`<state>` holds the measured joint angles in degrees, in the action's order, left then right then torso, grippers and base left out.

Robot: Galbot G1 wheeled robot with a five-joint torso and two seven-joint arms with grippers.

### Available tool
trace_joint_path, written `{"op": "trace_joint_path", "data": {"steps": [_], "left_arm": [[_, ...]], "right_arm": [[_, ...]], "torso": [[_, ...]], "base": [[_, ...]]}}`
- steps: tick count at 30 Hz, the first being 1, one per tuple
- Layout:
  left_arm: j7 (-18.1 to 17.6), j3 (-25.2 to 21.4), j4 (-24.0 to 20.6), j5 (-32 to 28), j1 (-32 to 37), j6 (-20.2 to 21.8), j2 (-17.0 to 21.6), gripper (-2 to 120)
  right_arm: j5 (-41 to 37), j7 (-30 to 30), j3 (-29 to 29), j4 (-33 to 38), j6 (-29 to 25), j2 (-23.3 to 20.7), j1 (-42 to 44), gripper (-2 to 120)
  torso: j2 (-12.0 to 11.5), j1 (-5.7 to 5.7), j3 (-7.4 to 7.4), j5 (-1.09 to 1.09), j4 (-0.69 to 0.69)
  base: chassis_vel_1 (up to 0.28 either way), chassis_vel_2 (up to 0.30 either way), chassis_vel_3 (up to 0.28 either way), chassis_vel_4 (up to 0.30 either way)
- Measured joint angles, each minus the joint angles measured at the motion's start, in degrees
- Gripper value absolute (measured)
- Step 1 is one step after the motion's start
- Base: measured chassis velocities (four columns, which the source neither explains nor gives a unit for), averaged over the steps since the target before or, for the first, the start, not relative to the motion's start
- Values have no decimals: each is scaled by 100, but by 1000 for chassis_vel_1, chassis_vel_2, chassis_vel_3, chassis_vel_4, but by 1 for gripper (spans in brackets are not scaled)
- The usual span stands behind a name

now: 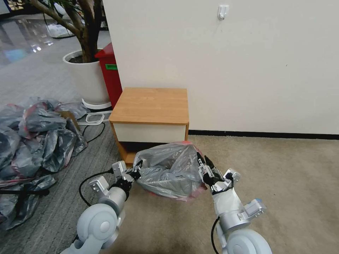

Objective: Pick up the garbage bag from the table and place it over the trash can.

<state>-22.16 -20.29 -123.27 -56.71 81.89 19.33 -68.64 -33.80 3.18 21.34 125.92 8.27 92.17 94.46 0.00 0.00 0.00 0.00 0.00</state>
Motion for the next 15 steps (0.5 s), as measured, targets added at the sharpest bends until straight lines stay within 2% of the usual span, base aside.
{"op": "trace_joint_path", "data": {"steps": [1, 3, 5, 7, 15], "left_arm": [[0, 0, 0, 0, 0, 0, 0, 7], [0, 16, -16, 1, 13, 2, -21, 7], [0, 18, -20, 2, 16, 3, -24, 7], [0, 26, -40, 7, 41, 7, -36, 7], [20, 27, -94, 11, 114, 27, -36, 7]], "right_arm": [[0, 0, 0, 0, 0, 0, 0, 24], [0, -1, 1, -2, 5, -1, 1, 14], [0, -1, 2, -2, 6, -2, 2, 12], [-8, -2, 13, 25, 5, -3, 5, 1], [-64, 1, 57, 241, 15, -6, 14, 1]], "torso": [[0, 0, 0, 0, 0], [0, 0, 0, 0, 0], [0, 0, 0, 0, 0], [0, 0, 0, 0, 0], [0, 0, 0, 0, 0]], "base": [[0, 0, 0, 0], [0, 0, 0, 0], [0, 0, 0, 0], [0, 0, 0, 0], [0, 0, 0, 0]]}}
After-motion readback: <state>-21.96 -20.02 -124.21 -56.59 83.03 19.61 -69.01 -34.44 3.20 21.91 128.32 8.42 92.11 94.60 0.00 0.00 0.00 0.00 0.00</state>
